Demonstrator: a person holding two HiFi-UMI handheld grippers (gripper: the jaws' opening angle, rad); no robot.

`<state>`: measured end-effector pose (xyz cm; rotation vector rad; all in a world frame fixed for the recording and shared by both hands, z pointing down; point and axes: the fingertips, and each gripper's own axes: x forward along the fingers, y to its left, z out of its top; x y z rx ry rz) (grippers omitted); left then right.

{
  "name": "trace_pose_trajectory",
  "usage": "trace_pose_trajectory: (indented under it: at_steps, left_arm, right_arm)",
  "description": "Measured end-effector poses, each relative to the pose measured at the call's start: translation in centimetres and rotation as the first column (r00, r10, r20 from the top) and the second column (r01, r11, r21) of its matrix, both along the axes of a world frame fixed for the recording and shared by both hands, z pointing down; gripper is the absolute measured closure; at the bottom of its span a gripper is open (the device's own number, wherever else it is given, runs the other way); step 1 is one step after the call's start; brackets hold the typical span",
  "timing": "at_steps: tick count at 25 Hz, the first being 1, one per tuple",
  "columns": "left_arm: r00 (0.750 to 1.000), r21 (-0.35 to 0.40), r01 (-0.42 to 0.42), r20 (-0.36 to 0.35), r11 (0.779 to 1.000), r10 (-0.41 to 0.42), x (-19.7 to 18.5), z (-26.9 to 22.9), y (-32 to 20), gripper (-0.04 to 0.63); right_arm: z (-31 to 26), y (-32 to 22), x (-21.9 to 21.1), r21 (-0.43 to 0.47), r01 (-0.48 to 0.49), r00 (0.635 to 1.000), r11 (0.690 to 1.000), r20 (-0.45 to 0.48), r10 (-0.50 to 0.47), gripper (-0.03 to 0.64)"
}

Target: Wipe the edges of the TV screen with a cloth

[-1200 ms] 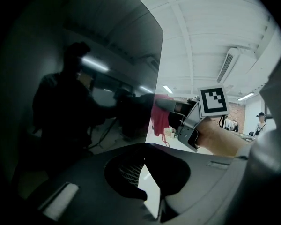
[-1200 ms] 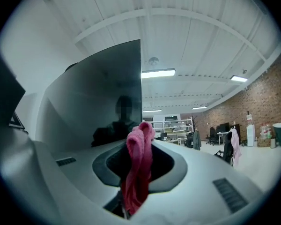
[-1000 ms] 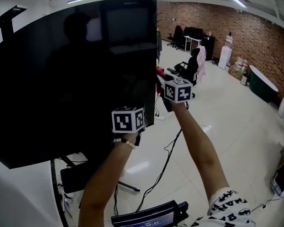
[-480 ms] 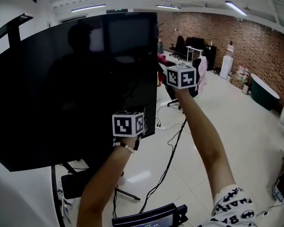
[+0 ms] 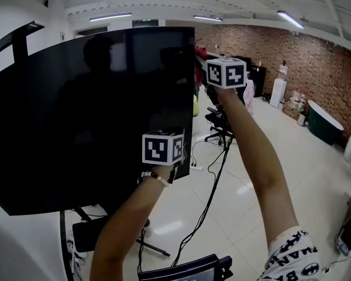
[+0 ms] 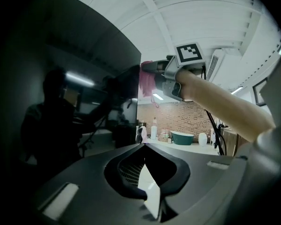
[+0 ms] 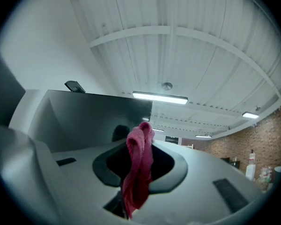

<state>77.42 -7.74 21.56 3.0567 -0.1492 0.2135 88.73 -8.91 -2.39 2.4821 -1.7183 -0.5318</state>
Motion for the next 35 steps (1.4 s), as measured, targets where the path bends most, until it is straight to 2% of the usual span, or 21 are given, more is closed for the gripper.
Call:
trace_pose_trajectory:
  at_steps: [3,8,12,16,19,21,26,30,32,35]
  left_arm:
    - [1.0,0.044,0.011,-0.02,0.999,-0.01,-0.8,-2.4,0.7,0.598]
    - [0.997,0.064,0.032,-0.072,0.997,-0.028,-3.3,-5.0,-0.9,0.598]
    - [0.994,0.048,0.054,-0.1,0.997,-0.049,-5.4,-5.0,-1.5,0.598]
    - [0.991,0.019,0.1,-0.096,0.995,-0.098,-7.6,-3.5,-1.8,0.598]
    - [0.988,0.034,0.119,-0.102,0.992,-0.115,-9.4,-3.2,-2.5,0.598]
    - [0.984,0.03,0.136,-0.117,0.99,-0.131,-11.5,-2.9,-4.1,0.598]
    - [0.962,-0.056,0.235,-0.131,0.97,-0.24,-20.5,2.4,-8.6,0.598]
    - [0.954,-0.04,0.278,-0.103,0.96,-0.28,-26.9,5.9,-10.3,0.598]
    - [0.953,-0.04,0.29,-0.081,0.956,-0.293,-30.1,8.0,-10.3,0.598]
    - [0.962,-0.041,0.256,-0.086,0.966,-0.259,-33.3,10.9,-9.3,0.598]
  right_arm:
    - [-2.9,0.3,-1.1,0.008,-0.004,0.999,1.0,-0.038,0.004,0.529]
    - [-7.2,-0.8,-0.7,0.022,-0.058,0.997,0.998,-0.045,0.059,0.529]
    - [-9.3,-0.2,-0.3,0.033,-0.074,0.996,0.997,-0.041,0.075,0.529]
    - [-9.0,0.6,-0.4,0.015,-0.072,0.996,0.997,-0.05,0.072,0.529]
    - [-9.4,4.0,-1.5,0.085,-0.052,0.995,0.995,-0.076,0.059,0.529]
    - [-9.0,5.2,-3.5,0.141,0.0,0.996,0.99,-0.084,0.012,0.53]
    - [0.0,4.2,-11.3,0.164,0.138,0.99,0.977,-0.027,-0.136,0.531]
    - [8.7,3.6,-19.6,0.132,0.247,0.969,0.96,-0.014,-0.248,0.531]
    - [13.5,3.2,-23.9,0.109,0.297,0.952,0.949,0.037,-0.303,0.531]
    - [20.4,2.9,-29.0,0.079,0.353,0.923,0.932,0.13,-0.361,0.531]
